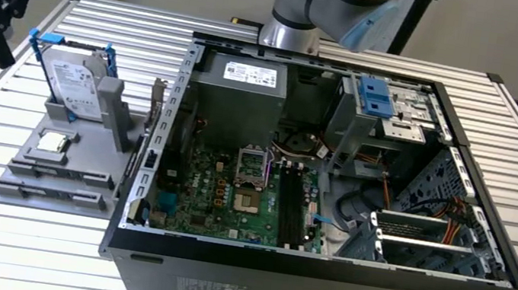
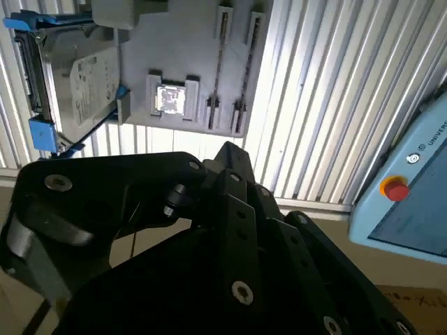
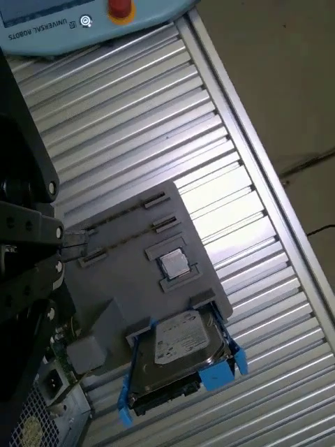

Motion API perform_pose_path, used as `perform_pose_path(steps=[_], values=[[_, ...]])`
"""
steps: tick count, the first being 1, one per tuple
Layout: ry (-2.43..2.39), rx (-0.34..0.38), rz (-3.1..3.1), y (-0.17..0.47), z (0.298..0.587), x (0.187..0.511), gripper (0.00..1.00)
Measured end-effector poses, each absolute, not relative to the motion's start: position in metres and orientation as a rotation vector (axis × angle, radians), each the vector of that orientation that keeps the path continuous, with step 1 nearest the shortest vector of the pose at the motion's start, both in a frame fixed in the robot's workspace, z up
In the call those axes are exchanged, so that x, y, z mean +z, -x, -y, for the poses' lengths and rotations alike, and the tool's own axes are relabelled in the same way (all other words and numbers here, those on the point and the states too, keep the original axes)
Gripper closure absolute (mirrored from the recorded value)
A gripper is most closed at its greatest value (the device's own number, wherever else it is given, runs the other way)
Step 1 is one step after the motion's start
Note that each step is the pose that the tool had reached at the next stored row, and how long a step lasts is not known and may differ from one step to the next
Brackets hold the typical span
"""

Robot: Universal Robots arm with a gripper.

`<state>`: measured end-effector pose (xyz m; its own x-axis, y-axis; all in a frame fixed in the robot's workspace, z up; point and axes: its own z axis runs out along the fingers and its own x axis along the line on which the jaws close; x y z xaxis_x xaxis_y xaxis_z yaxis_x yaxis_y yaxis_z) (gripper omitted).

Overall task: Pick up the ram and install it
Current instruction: 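Pick up the ram and move it above insertion slot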

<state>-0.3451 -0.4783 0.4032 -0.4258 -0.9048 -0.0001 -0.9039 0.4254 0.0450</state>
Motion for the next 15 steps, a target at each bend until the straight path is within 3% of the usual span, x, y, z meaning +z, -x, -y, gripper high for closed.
perform_pose_path(steps=[15], values=[[-2.043, -0.024, 2.393, 0.3451, 0.4783, 0.4032, 1.0]])
